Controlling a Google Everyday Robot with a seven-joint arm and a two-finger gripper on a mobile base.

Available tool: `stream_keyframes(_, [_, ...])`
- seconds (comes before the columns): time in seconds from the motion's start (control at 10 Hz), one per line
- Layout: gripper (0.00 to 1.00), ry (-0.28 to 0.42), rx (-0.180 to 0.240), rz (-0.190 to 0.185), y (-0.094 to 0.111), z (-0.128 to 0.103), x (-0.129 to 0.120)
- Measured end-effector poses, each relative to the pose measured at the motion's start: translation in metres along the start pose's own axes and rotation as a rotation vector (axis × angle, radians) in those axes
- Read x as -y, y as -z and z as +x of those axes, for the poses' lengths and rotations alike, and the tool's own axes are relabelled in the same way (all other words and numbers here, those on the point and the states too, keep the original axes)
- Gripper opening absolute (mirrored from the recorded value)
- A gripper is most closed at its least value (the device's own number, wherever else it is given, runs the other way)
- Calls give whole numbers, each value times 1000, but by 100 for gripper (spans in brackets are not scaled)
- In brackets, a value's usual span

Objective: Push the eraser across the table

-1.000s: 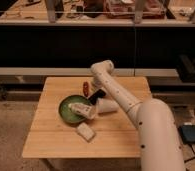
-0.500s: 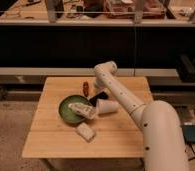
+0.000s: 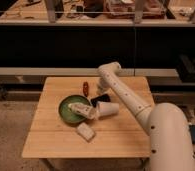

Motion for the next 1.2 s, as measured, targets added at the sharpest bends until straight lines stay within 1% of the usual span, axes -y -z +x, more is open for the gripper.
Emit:
stream_keyframes(0.3, [0, 36, -6, 30, 3, 2, 22])
stream_keyframes(0.5, [0, 60, -1, 47, 1, -2, 38])
stream_keyframes(0.8, [0, 78, 20, 52, 1, -11, 50])
stream_keyframes(1.2, [0, 82, 32, 48, 7, -27, 56])
